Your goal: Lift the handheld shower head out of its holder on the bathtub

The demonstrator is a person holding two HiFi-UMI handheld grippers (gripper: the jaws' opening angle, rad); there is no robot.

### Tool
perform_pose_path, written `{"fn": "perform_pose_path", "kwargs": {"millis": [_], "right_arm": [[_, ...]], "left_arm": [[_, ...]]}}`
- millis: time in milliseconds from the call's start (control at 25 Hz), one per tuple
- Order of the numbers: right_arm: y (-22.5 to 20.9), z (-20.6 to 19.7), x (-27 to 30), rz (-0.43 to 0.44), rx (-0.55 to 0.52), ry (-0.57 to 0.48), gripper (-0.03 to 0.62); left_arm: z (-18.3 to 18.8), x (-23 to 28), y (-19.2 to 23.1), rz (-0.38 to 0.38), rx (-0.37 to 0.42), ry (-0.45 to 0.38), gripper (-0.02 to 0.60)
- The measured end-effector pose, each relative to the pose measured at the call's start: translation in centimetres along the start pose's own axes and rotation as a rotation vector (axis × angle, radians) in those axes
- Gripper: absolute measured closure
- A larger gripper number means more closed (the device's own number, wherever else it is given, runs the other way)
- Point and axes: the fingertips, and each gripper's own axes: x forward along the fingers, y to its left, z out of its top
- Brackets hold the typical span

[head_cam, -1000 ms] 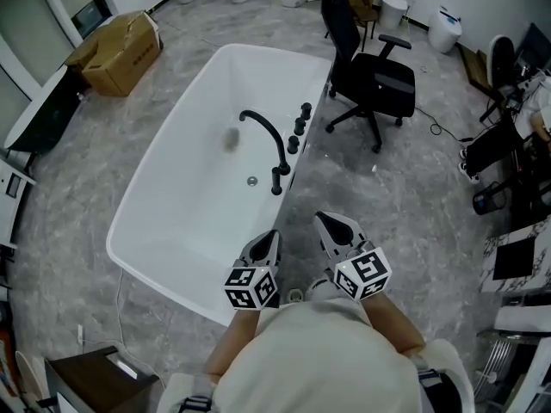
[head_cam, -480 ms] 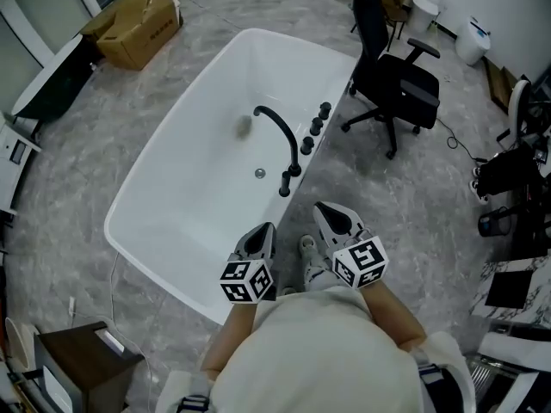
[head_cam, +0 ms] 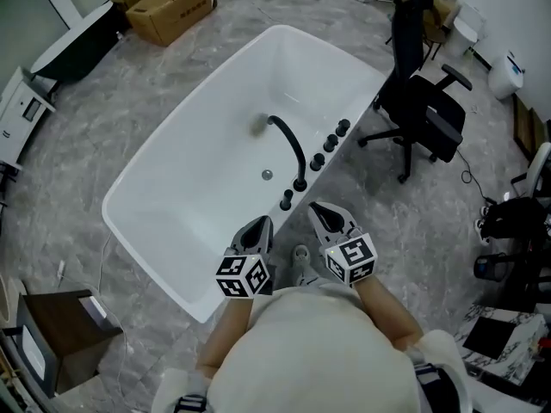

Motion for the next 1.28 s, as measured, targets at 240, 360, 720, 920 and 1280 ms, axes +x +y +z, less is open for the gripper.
{"fn": "perform_pose_path", "kwargs": {"millis": [240, 360, 720, 920, 1280], "right_arm": [[-1.4, -3.0, 3.3, 0.097, -0.016, 0.057, 0.571], [-1.7, -4.7, 4.9, 0.136, -0.006, 0.086, 0.545], [-1.9, -10.7, 9.7, 0.257, -0.064, 0.189, 0.380], [-2.2, -13.7, 12.0, 0.255, -0.070, 0.257, 0.370], [-1.9, -18.4, 15.3, 0.256, -0.141, 0.380, 0.370]], "left_arm": [[-0.5, 1.3, 1.0, 0.077, -0.047, -0.008, 0.561], [-0.7, 1.3, 1.5, 0.112, -0.058, -0.010, 0.561], [-1.1, 1.6, 3.3, 0.221, -0.098, -0.019, 0.561], [-1.4, 1.3, 4.2, 0.263, -0.116, -0.016, 0.561], [-2.2, 0.5, 5.1, 0.292, -0.147, -0.001, 0.561]]}}
